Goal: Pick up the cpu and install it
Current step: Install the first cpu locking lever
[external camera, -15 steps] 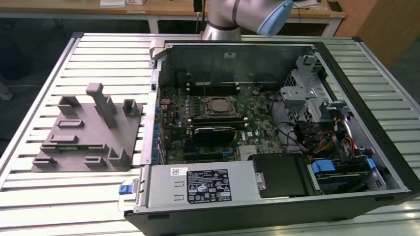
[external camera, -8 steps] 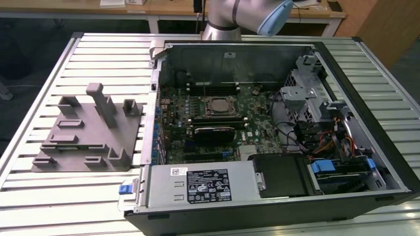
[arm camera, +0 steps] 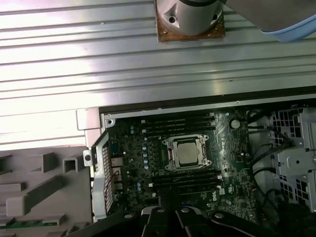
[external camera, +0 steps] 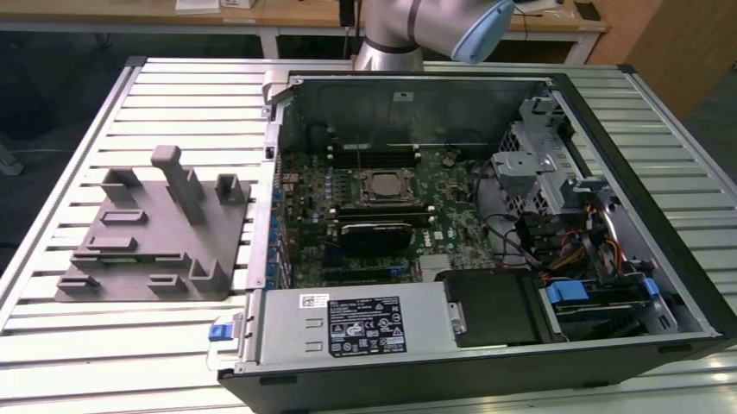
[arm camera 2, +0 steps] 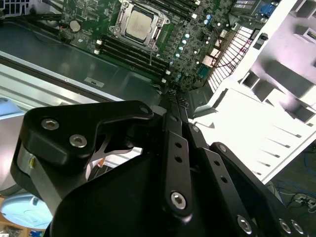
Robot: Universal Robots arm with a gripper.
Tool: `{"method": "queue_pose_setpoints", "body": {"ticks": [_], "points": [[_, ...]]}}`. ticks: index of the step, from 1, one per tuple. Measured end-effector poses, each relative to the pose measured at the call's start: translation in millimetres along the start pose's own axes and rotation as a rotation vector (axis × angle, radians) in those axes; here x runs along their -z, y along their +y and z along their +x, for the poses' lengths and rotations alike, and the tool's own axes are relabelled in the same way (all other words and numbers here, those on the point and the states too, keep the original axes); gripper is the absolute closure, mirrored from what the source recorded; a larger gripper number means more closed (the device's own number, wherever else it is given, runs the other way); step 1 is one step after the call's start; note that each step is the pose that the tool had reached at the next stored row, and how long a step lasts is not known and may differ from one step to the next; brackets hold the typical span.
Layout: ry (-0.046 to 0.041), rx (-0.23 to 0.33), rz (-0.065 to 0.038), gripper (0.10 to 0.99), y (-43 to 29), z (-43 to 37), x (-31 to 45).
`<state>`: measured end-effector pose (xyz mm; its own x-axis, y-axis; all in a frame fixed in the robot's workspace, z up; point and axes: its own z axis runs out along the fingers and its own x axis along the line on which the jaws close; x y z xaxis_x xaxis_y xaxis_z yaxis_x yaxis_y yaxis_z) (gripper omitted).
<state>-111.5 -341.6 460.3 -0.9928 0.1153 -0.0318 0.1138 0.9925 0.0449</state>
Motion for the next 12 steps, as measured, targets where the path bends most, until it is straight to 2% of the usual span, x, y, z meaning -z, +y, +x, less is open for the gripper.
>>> {"method": "queue_pose_setpoints", "body": {"ticks": [12], "points": [[0.0,0.0,0.0,0.98,-0.4,0.3,-9.7]]}}
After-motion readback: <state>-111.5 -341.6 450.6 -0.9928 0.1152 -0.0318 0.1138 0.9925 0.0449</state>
